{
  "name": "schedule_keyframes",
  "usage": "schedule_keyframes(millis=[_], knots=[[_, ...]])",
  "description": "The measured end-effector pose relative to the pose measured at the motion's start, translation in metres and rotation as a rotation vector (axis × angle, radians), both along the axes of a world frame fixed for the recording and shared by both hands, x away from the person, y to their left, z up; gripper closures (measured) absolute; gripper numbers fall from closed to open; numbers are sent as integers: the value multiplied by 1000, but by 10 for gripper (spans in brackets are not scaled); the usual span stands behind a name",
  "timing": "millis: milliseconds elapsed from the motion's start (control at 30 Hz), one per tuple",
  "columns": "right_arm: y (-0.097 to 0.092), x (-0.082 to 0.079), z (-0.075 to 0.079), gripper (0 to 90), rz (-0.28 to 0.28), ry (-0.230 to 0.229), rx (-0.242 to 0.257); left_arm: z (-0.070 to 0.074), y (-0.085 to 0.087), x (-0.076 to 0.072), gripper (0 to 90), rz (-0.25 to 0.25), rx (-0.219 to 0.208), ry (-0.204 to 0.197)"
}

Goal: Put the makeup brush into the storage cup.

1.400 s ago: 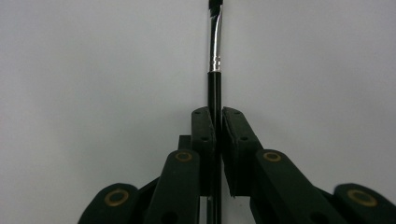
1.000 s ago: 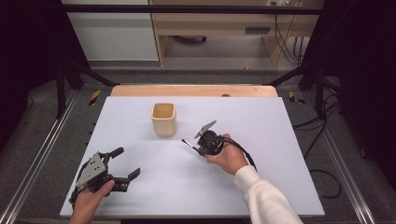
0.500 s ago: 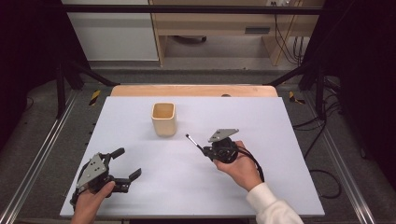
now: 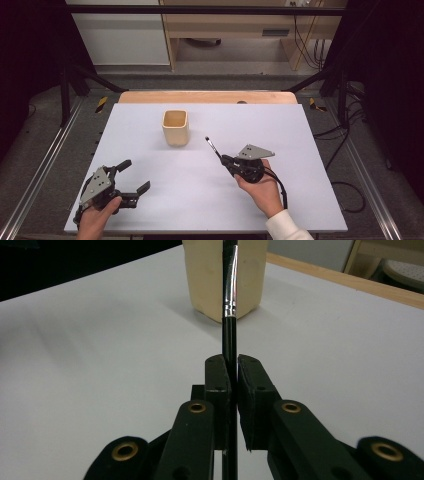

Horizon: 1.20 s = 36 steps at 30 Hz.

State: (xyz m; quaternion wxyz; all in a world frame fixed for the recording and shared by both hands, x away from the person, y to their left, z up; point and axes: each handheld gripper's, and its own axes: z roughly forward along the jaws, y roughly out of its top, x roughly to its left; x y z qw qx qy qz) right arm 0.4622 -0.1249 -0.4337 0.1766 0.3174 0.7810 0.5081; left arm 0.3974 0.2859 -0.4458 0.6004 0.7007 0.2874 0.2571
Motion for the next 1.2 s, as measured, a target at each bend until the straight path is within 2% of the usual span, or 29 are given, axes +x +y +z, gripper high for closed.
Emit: schedule_keyframes(millis=[200, 433, 533, 733, 833, 967, 1100, 1200], knots=[[2, -8, 3, 840, 3, -67, 72, 1, -3, -3, 23, 14, 3, 6], [9, -10, -3, 839, 8, -75, 86, 3, -6, -6, 23, 23, -5, 0], [13, -11, -5, 839, 6, -81, 111, 2, -5, -5, 17, 49, -9, 12], [18, -14, -6, 839, 0, -117, 101, 2, -4, -4, 18, 65, -20, 30], [16, -15, -5, 839, -14, -131, 109, 3, -7, -6, 19, 57, -14, 33], [14, -18, -6, 839, -23, -150, 144, 3, -13, -7, 20, 32, 7, 42], [14, -18, -7, 839, -23, -172, 160, 6, -18, -8, 21, 27, -25, 44], [13, -18, -7, 839, -23, -181, 166, 8, -23, -10, 22, 18, -22, 37]])
